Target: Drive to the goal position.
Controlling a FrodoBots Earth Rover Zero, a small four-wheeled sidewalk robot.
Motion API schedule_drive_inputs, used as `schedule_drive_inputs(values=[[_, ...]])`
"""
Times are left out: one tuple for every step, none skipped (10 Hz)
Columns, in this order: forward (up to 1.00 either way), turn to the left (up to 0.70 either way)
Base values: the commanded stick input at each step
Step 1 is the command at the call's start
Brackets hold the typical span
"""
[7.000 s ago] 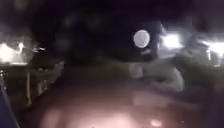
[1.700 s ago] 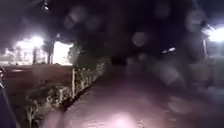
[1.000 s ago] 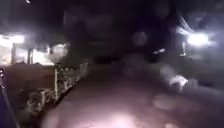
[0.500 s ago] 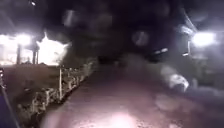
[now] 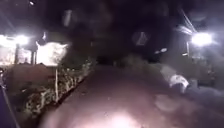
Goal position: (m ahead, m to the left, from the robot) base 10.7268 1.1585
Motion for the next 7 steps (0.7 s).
schedule_drive_inputs(values=[[0.3, -0.6], [0.3, -0.54], [0.3, -0.38], [0.3, 0.0], [0.3, 0.0], [0.3, 0.0], [0.3, 0.0]])
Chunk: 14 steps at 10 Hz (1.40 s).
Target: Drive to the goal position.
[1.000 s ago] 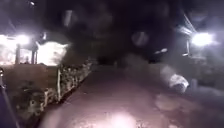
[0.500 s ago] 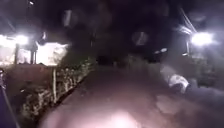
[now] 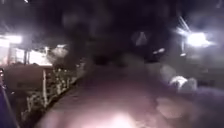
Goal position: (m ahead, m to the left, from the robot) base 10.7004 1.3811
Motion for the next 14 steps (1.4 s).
schedule_drive_inputs(values=[[0.3, 0.0], [0.3, 0.0], [0.3, 0.0], [0.3, 0.0], [0.3, 0.0], [0.3, 0.0], [0.3, 0.0], [0.3, 0.0], [0.3, 0.0], [0.3, 0.0], [0.3, 0.0], [0.3, 0.0], [0.3, 0.0], [0.3, 0.0]])
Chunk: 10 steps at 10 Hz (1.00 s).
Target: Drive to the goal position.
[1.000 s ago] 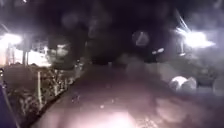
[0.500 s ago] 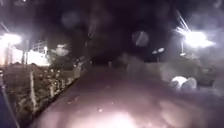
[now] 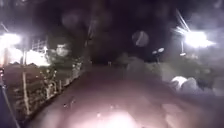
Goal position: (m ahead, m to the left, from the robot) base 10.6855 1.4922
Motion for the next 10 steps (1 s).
schedule_drive_inputs(values=[[0.3, 0.0], [0.3, 0.0], [0.3, 0.0], [0.3, 0.0], [0.3, 0.0], [0.3, 0.0], [0.3, 0.0], [0.3, 0.0], [0.3, 0.0], [0.3, 0.0]])
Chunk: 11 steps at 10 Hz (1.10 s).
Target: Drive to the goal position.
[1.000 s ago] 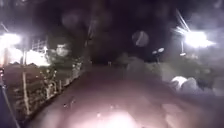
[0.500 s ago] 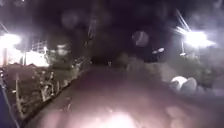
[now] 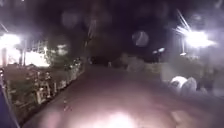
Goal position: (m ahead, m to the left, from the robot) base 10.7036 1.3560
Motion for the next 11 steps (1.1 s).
schedule_drive_inputs(values=[[0.3, 0.0], [0.3, 0.0], [0.3, 0.0], [0.3, 0.0], [0.3, 0.0], [0.3, 0.0], [0.3, 0.0], [0.3, 0.0], [0.3, 0.0], [0.3, 0.0], [0.3, 0.0]])
